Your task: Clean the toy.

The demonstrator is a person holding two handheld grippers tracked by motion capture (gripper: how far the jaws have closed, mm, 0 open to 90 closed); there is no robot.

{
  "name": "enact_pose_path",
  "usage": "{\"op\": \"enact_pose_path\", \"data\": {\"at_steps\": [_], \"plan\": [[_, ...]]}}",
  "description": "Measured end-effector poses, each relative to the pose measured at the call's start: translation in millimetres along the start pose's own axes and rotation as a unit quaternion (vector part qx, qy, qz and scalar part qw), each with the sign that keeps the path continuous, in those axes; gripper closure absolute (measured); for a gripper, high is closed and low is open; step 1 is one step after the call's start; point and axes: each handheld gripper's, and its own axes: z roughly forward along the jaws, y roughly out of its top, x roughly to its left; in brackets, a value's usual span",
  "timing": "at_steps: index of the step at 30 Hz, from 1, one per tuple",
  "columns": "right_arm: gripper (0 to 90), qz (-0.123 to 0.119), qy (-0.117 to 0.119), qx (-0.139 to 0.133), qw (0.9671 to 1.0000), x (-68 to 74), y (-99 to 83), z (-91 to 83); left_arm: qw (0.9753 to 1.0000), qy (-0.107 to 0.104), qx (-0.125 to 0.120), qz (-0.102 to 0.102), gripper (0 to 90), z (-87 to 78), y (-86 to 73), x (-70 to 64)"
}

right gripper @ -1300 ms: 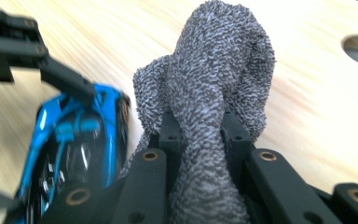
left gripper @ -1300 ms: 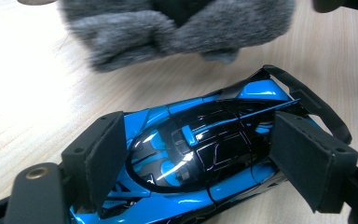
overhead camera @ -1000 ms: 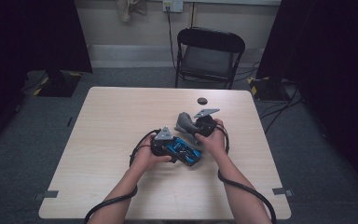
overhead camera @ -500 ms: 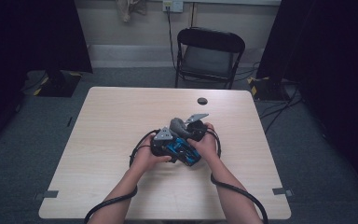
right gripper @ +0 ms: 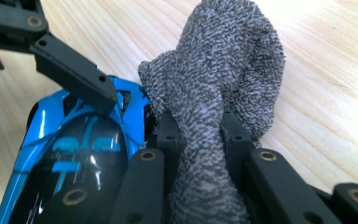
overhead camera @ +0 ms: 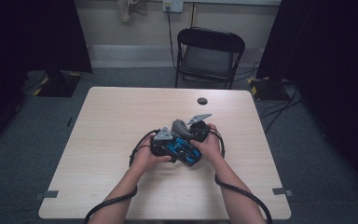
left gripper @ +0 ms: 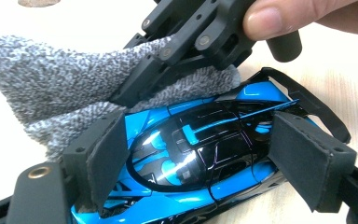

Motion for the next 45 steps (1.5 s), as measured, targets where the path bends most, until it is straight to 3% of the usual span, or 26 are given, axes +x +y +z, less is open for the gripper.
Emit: {"op": "enact_pose_path", "data": {"at_steps": [18, 26, 36, 45], "plan": [[74.4, 0.011, 0.012, 0.002, 0.9999, -2.9, -13.6, -15.2, 1.0, -0.001, 0.0, 0.002, 20.4, -0.9, -0.4, 0.8], [74.4, 0.014, 0.015, 0.006, 0.9998, -3.9, -19.6, -22.7, 1.0, 0.0, -0.004, -0.002, 25.7, -5.4, -2.7, 2.7], [74.2, 0.017, 0.011, 0.009, 0.9998, -3.8, -23.2, -27.9, 0.9998, 0.006, 0.012, 0.013, 28.9, -8.2, -1.0, 2.6], [74.2, 0.023, 0.01, 0.01, 0.9996, -5.7, -33.8, -39.8, 0.9997, 0.006, 0.019, 0.013, 28.9, -8.0, 0.8, 2.4]]}}
